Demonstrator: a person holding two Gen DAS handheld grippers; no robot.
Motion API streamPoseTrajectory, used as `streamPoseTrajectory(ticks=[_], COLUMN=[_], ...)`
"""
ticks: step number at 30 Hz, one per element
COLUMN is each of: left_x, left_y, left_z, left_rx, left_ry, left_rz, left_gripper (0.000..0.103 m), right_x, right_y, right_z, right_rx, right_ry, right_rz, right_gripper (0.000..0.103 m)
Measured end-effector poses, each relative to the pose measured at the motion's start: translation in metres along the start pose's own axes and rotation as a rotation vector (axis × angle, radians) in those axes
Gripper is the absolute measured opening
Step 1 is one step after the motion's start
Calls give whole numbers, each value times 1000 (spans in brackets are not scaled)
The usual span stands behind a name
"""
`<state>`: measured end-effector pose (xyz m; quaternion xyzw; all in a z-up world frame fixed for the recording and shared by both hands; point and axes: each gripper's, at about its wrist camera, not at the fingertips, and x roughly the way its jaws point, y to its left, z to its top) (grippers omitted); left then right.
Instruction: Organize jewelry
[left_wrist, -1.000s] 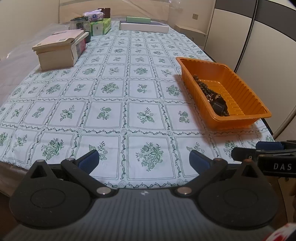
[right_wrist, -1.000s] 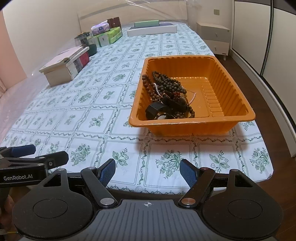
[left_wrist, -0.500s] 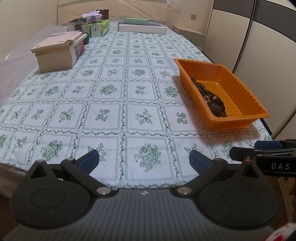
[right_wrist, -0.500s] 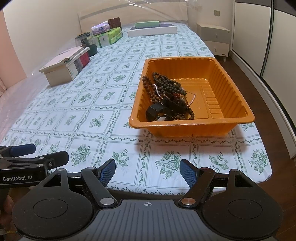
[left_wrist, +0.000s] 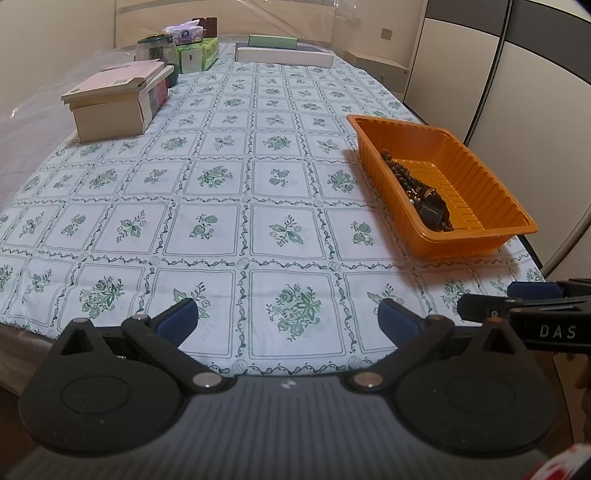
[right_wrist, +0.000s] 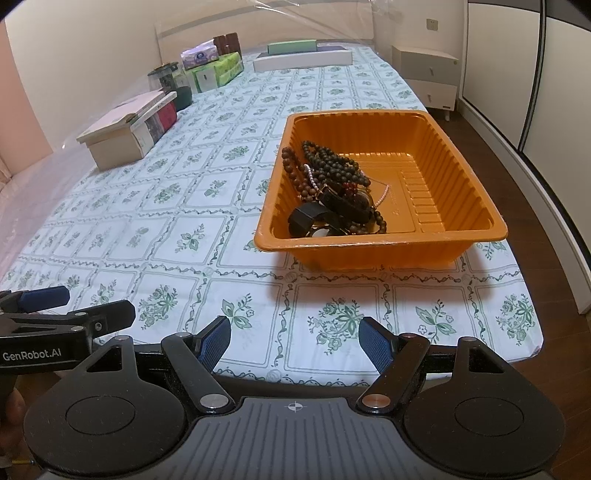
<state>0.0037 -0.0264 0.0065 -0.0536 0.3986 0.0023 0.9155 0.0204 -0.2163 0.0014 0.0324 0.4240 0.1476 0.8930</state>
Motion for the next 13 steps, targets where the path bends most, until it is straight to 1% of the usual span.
streamPoseTrajectory(ticks=[6,13], left_x=[1,-1], left_y=[-1,3], left_z=[-1,0], left_rx=[4,-20], left_ry=[-3,-21], left_rz=[-2,-12], left_gripper=[103,103], right_x=[2,2], right_y=[-1,0], right_z=[-2,-4], right_rx=[-1,0], right_ry=[2,2], right_rz=[4,3], right_gripper=[76,76])
